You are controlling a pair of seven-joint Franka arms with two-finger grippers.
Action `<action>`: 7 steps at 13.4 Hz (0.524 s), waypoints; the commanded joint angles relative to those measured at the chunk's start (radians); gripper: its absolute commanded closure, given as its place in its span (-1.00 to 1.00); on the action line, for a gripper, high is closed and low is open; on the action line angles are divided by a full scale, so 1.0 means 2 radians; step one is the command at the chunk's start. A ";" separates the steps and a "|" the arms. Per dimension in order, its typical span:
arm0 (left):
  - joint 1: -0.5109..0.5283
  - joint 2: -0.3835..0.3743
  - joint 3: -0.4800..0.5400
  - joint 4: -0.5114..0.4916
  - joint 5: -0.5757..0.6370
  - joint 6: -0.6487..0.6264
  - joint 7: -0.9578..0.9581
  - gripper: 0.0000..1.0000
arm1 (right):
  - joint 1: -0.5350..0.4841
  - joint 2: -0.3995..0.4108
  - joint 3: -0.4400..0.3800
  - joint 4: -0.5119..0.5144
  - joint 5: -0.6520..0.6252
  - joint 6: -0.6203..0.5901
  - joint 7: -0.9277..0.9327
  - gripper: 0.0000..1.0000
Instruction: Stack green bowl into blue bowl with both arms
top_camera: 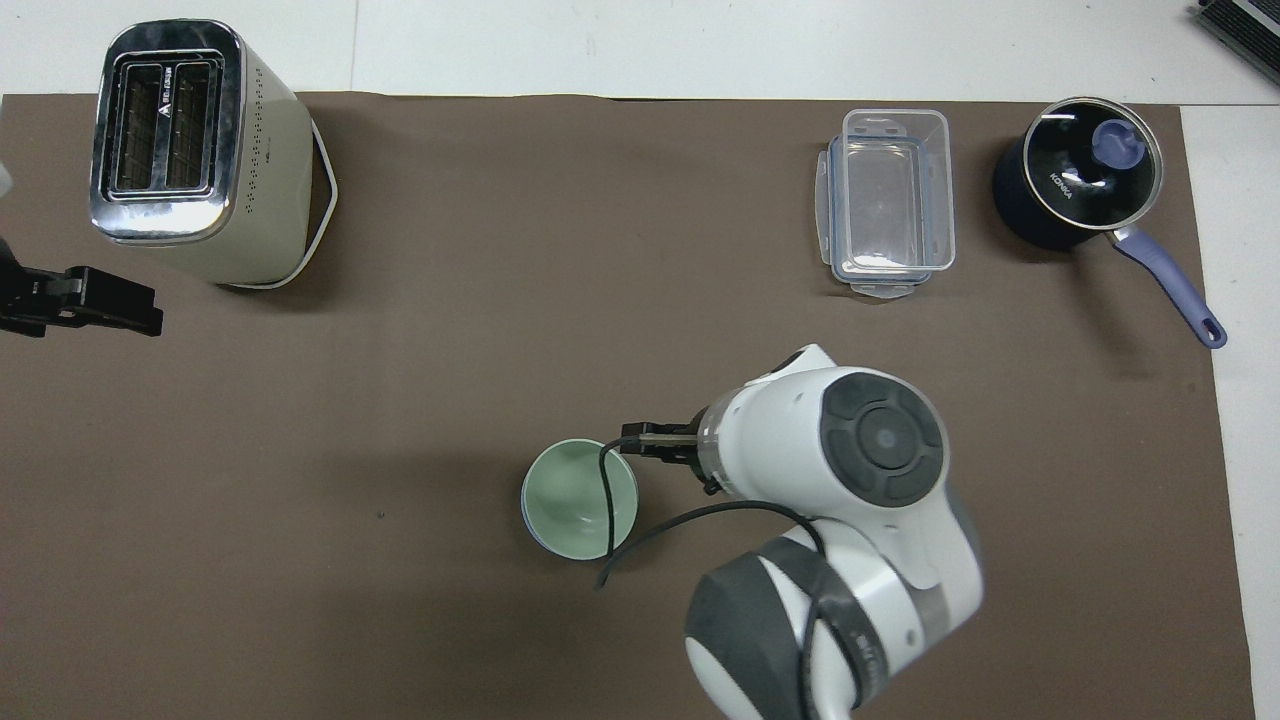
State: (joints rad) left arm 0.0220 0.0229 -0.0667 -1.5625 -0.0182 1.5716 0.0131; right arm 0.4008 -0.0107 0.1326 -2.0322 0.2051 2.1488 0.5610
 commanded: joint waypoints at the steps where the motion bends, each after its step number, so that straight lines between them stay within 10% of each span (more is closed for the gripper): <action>1: 0.005 -0.003 -0.003 0.003 0.008 -0.001 0.002 -1.00 | -0.063 -0.043 0.003 -0.007 -0.011 -0.030 -0.038 -1.00; 7: 0.005 -0.003 -0.003 0.003 0.008 -0.001 0.002 -1.00 | -0.191 -0.061 0.003 0.071 -0.032 -0.132 -0.126 -1.00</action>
State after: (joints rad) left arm 0.0220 0.0229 -0.0667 -1.5625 -0.0182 1.5716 0.0131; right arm 0.0808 -0.1462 0.1215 -1.9820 0.1853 1.9779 0.3393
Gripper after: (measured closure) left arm 0.000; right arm 0.000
